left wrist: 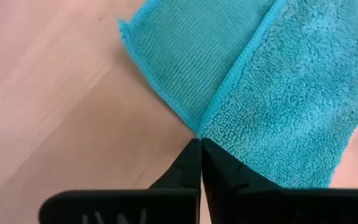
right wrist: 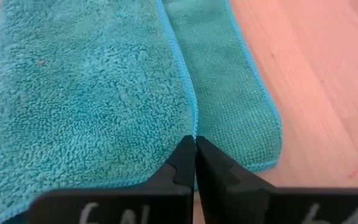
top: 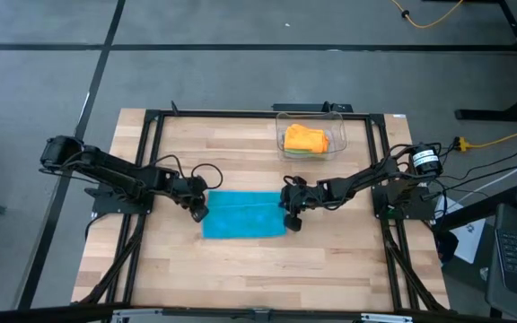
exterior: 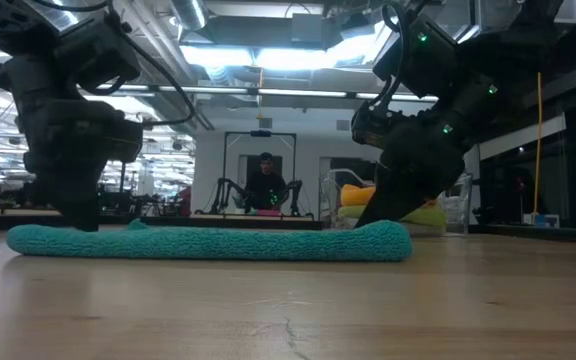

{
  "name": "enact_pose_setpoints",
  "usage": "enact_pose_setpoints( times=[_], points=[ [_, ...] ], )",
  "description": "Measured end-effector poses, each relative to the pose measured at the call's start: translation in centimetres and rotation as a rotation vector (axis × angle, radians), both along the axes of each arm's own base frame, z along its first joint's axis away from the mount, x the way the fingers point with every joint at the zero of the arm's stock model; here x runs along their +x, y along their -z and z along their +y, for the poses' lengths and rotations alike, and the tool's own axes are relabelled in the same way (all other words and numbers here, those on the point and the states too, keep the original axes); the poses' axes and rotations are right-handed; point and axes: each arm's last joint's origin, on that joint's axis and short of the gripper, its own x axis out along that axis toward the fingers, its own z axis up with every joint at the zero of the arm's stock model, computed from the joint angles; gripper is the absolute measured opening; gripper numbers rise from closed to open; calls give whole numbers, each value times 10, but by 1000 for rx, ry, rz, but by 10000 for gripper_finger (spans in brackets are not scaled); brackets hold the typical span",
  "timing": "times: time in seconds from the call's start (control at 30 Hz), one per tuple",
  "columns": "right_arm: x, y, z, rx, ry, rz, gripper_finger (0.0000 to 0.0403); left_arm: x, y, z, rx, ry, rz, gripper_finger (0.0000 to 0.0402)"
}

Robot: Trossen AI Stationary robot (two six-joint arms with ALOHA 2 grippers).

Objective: Fold microfiber towels
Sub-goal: Fold the blue microfiber

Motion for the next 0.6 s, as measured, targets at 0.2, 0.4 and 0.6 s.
enact_pose_setpoints(
  times=[0.2,0.4,0.6],
  points=[
    [1,-1,0,-16,18,-9,9,4,-6,-1,-26,13,-14,0],
    [2,-2,-1,-27,27,-29,9,17,-23,-2,-3,62,-83,0],
    [2,-2,-2,-73,69,-34,9,26,-38,-1,60,77,-122,0]
  ],
)
